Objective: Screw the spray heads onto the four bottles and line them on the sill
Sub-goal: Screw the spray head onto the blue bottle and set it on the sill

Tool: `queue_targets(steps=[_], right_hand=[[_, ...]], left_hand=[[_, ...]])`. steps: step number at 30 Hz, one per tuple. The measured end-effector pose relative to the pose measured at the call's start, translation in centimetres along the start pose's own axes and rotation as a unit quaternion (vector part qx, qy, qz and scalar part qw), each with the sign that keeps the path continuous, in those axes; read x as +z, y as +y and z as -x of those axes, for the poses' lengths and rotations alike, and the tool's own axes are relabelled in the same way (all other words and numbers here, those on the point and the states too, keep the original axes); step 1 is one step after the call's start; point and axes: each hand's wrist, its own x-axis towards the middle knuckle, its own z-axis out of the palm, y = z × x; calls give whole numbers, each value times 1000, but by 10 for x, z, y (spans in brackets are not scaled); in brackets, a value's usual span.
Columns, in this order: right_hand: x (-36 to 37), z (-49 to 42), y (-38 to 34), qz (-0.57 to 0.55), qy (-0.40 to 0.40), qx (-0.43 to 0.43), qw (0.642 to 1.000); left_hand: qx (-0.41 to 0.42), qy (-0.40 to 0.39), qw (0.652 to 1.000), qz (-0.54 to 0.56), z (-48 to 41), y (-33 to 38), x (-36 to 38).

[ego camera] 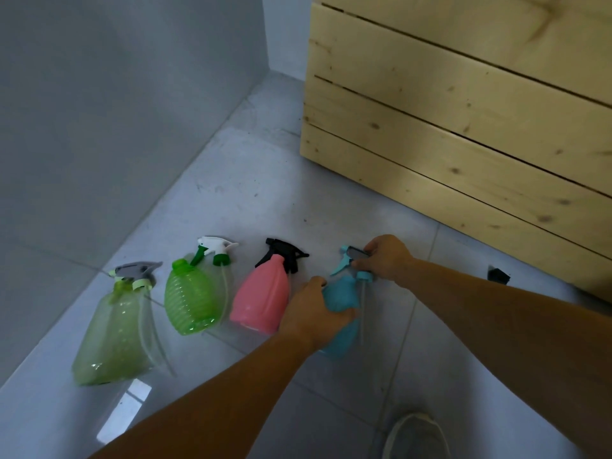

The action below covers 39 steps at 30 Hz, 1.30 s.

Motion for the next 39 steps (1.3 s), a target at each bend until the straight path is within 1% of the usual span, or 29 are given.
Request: queue_targets(steps=[2, 4, 7, 9, 13, 16, 18, 21, 25, 28, 33, 36, 39], right_hand=[[0, 1, 3, -14, -6, 3, 1000], [-1, 4, 5, -53, -9, 8, 999], [-11, 15, 1, -179, -43, 25, 983], [-25, 25, -10, -237, -38, 3, 971], [-75, 51, -45, -305, 64, -82, 947], [-118, 78, -78, -309, 154, -132, 929], [-141, 99, -101, -320, 187, -171, 913], [-165, 133, -132, -329, 207, -213, 896], [-181, 180, -163, -337, 202, -247, 886], [-189, 212, -180, -347, 181, -263, 882], [-194, 269, -208, -361, 126, -298, 875], [-188, 301, -224, -357, 80, -324, 873], [-181, 333, -239, -337, 50, -342, 876]], left_hand=[[-1, 0, 1000, 12, 3, 2, 1], [-5, 4, 999, 31, 7, 3, 0], [-2, -6, 998, 56, 12, 3, -3], [0, -12, 997, 78, 18, 4, -9], [19, 1, 995, 96, 31, 12, -27], [56, 38, 994, 81, 47, 21, -45], [81, 70, 993, 54, 61, 27, -58], [96, 95, 990, 37, 82, 37, -78], [128, 127, 981, 68, 116, 53, -105], [150, 148, 975, 70, 143, 63, -125], [199, 174, 962, 68, 198, 81, -161], [206, 165, 960, 96, 228, 89, -183], [218, 170, 950, 143, 258, 94, -202]])
